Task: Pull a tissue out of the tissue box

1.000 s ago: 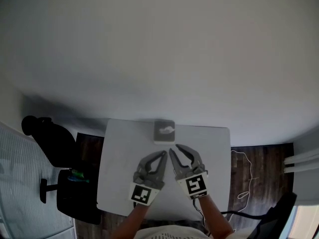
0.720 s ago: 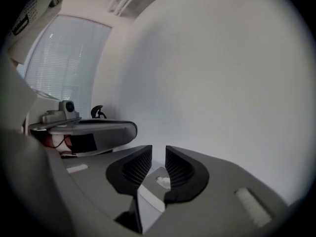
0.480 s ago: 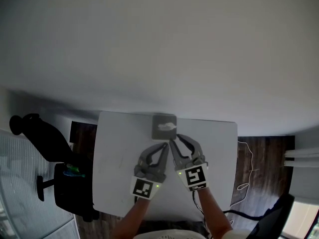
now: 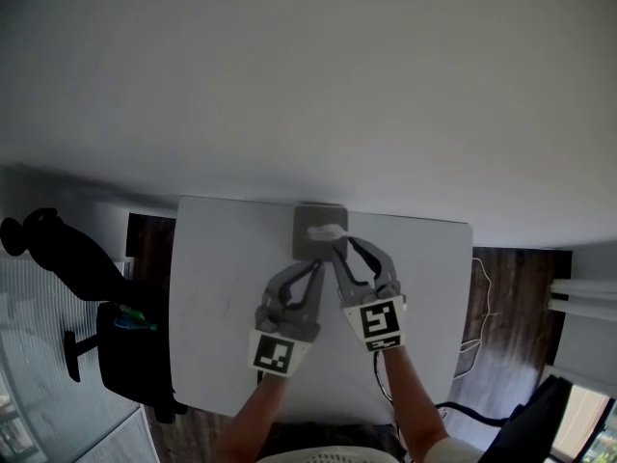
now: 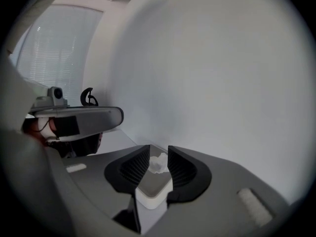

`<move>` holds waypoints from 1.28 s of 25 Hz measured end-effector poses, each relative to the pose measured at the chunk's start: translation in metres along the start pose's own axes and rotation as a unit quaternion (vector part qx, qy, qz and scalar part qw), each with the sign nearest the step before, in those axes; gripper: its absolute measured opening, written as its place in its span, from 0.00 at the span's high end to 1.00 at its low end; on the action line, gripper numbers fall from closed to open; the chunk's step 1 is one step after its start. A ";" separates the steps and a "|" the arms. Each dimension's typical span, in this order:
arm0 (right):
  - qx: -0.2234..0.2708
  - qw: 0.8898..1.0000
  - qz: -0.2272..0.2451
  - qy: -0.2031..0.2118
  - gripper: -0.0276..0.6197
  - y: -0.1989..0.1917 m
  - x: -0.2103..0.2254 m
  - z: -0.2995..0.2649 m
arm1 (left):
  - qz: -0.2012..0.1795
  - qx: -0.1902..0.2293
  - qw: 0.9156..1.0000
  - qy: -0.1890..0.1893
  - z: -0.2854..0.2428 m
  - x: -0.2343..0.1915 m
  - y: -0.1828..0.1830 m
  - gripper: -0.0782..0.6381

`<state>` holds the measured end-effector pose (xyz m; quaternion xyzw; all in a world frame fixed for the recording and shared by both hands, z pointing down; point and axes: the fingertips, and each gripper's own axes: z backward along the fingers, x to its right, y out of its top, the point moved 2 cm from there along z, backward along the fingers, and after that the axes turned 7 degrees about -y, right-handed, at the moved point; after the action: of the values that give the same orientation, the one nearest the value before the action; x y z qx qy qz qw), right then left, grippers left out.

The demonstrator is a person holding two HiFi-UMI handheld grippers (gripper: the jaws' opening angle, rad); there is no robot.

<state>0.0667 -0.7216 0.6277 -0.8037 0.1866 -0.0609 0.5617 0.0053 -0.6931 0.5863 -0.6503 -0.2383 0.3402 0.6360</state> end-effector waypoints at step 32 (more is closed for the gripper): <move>-0.034 0.999 -0.018 -0.014 0.86 -0.040 0.006 -0.039 | 0.031 -0.005 0.999 0.026 0.007 -0.025 -0.042 0.90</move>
<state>0.0697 -0.7462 0.6785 -0.8262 0.1661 -0.0531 0.5357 -0.0112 -0.7034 0.6314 -0.6694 -0.2032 0.3409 0.6280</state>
